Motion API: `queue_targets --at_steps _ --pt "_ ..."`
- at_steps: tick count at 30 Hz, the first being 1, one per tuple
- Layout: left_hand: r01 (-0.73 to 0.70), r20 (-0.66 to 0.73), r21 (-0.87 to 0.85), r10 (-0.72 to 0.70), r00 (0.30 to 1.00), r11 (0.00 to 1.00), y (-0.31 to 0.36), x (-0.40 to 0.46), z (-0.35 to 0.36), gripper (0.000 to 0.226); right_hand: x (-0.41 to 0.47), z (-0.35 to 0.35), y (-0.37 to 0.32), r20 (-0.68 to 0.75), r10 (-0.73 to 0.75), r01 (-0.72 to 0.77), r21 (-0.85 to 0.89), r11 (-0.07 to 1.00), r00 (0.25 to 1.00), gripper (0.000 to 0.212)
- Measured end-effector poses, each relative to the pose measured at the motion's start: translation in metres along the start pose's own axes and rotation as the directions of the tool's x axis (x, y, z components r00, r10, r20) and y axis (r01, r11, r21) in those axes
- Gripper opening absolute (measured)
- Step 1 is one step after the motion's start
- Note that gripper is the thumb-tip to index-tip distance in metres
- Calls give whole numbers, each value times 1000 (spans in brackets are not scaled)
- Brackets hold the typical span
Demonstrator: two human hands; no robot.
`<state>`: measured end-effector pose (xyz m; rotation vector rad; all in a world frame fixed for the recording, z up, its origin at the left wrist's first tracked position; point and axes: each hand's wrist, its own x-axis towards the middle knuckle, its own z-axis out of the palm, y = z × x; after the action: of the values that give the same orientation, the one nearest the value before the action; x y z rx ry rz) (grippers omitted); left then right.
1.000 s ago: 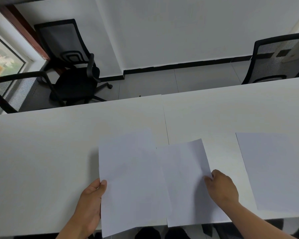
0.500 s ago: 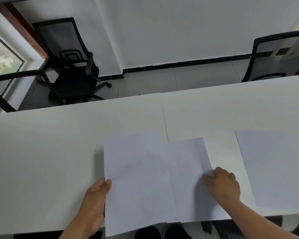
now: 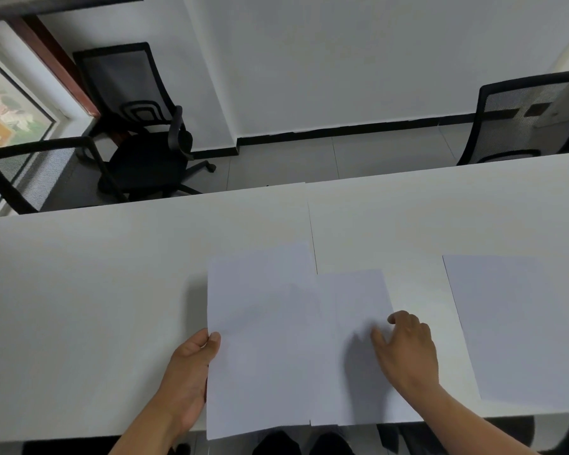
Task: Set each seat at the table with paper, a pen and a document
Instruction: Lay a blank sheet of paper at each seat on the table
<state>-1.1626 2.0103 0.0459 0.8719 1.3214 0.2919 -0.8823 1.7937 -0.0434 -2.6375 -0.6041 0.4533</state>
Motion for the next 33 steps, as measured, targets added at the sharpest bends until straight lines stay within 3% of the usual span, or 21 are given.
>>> queue_targets --at_steps 5,8,12,16,25,33 --pt "-31 25 7 31 999 999 9 -12 6 30 -10 -12 -40 37 -118 110 163 980 992 20" --pt "-53 32 -6 53 998 999 16 -21 9 30 -15 -25 -66 110 -177 138 297 945 978 31" --pt "-88 31 -32 89 996 996 24 -36 10 30 -29 -51 -101 277 -182 -10 573 820 944 50" --pt "-123 23 -52 125 992 991 31 -46 5 30 -38 -68 -126 272 -194 -66 720 691 942 56" --pt "-215 -44 96 220 975 972 43 -51 -21 31 -53 -50 -161 302 -231 -20 646 763 925 46" --pt "-257 -54 191 272 961 947 34 -14 -101 33 -86 -4 -215 233 -241 77 550 832 942 44"
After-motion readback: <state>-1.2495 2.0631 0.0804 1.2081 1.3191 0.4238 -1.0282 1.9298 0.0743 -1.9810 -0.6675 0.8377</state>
